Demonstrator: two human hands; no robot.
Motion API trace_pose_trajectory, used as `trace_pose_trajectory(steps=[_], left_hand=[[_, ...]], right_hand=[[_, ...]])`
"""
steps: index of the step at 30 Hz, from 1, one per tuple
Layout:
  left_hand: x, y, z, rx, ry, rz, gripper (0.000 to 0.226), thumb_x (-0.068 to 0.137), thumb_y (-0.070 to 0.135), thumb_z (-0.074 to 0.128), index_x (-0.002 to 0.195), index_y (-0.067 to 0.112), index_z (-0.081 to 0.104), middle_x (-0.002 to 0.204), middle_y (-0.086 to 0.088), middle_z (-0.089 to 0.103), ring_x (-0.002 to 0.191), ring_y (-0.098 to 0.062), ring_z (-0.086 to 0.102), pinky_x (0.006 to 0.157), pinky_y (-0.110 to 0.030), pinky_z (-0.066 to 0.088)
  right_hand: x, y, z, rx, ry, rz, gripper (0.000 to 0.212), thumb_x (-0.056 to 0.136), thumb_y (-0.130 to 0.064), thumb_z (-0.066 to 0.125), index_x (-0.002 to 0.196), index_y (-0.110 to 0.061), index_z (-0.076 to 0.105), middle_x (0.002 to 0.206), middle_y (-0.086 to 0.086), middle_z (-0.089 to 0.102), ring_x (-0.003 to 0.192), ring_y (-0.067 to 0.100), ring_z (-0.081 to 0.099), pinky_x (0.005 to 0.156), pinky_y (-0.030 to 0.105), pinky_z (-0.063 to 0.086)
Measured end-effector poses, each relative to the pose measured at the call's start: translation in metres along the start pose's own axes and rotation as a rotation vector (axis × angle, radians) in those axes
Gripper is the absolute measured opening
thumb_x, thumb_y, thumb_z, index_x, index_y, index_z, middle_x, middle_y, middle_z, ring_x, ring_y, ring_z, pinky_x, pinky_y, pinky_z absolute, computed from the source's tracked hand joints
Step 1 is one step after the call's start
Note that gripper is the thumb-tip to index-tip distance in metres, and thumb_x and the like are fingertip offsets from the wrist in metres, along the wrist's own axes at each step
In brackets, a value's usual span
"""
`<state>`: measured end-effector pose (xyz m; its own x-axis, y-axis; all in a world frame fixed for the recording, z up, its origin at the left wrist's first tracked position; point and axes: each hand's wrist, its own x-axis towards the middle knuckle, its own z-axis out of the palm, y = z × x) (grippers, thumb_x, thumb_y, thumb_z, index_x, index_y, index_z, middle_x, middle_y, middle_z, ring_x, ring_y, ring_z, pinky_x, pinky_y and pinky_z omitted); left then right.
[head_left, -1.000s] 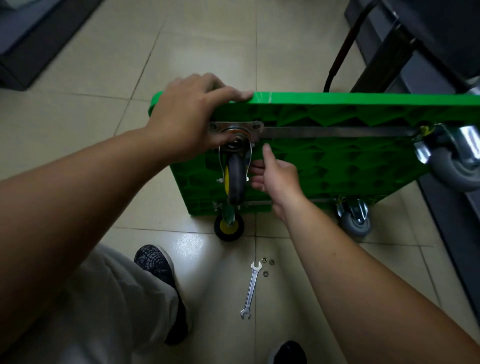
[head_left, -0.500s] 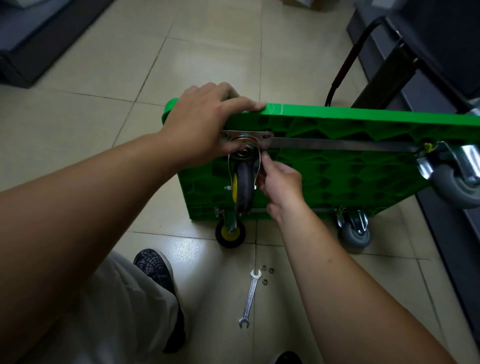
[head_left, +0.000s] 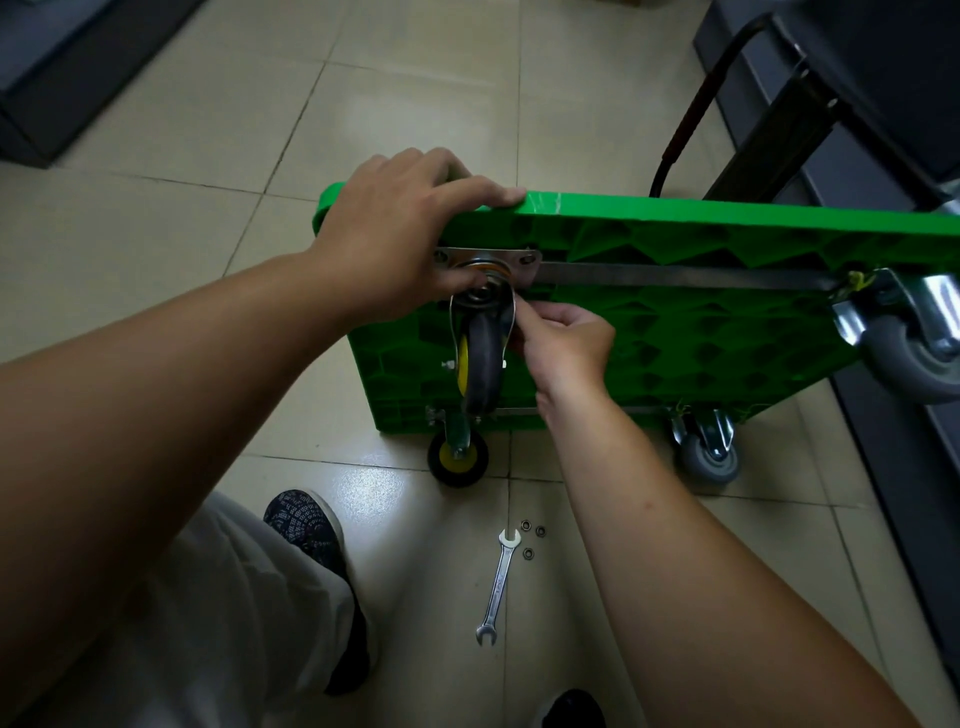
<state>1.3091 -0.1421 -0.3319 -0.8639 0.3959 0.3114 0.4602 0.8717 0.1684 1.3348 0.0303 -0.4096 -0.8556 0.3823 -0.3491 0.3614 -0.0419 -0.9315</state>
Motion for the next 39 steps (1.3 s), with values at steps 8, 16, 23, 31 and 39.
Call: trace_pose_trajectory(steps=[8, 16, 23, 31, 39], left_hand=[[0.000, 0.001, -0.001, 0.011, 0.003, 0.000, 0.069, 0.082, 0.048, 0.073, 0.146, 0.040, 0.048, 0.125, -0.007, 0.059, 0.107, -0.029, 0.053, 0.087, -0.042, 0.037], [0.000, 0.001, -0.001, 0.027, -0.006, -0.003, 0.069, 0.084, 0.048, 0.072, 0.147, 0.041, 0.047, 0.128, -0.007, 0.058, 0.108, -0.028, 0.053, 0.085, -0.039, 0.034], [0.000, 0.002, -0.003, 0.018, -0.029, -0.016, 0.070, 0.079, 0.055, 0.060, 0.146, 0.041, 0.047, 0.127, -0.006, 0.058, 0.109, -0.028, 0.053, 0.087, -0.041, 0.036], [0.000, 0.002, -0.003, 0.016, -0.024, -0.016, 0.068, 0.082, 0.051, 0.068, 0.146, 0.040, 0.049, 0.127, -0.007, 0.058, 0.108, -0.029, 0.053, 0.089, -0.043, 0.038], [-0.001, 0.003, -0.004, 0.013, -0.030, -0.025, 0.071, 0.078, 0.057, 0.057, 0.146, 0.041, 0.048, 0.128, -0.007, 0.058, 0.110, -0.029, 0.053, 0.089, -0.043, 0.037]], right_hand=[[0.001, 0.006, 0.004, 0.084, 0.016, -0.013, 0.021, 0.080, -0.017, 0.086, 0.088, -0.011, 0.068, 0.081, 0.003, 0.077, 0.076, 0.014, 0.075, 0.074, 0.030, 0.061], [-0.003, 0.015, 0.012, 0.415, 0.027, 0.125, 0.006, 0.090, -0.012, 0.075, 0.088, -0.010, 0.070, 0.094, 0.014, 0.076, 0.086, 0.024, 0.074, 0.090, 0.040, 0.060], [0.000, 0.009, 0.009, 0.348, -0.057, 0.255, 0.018, 0.084, -0.018, 0.082, 0.093, -0.009, 0.070, 0.098, 0.013, 0.077, 0.096, 0.027, 0.075, 0.091, 0.038, 0.059], [0.000, 0.008, 0.006, 0.090, -0.058, 0.136, 0.021, 0.089, -0.032, 0.077, 0.094, -0.012, 0.072, 0.099, 0.005, 0.076, 0.095, 0.017, 0.070, 0.077, 0.024, 0.052], [-0.003, 0.008, 0.002, 0.121, -0.003, 0.052, 0.020, 0.081, -0.016, 0.085, 0.094, -0.006, 0.073, 0.086, 0.004, 0.077, 0.078, 0.013, 0.074, 0.072, 0.020, 0.057]])
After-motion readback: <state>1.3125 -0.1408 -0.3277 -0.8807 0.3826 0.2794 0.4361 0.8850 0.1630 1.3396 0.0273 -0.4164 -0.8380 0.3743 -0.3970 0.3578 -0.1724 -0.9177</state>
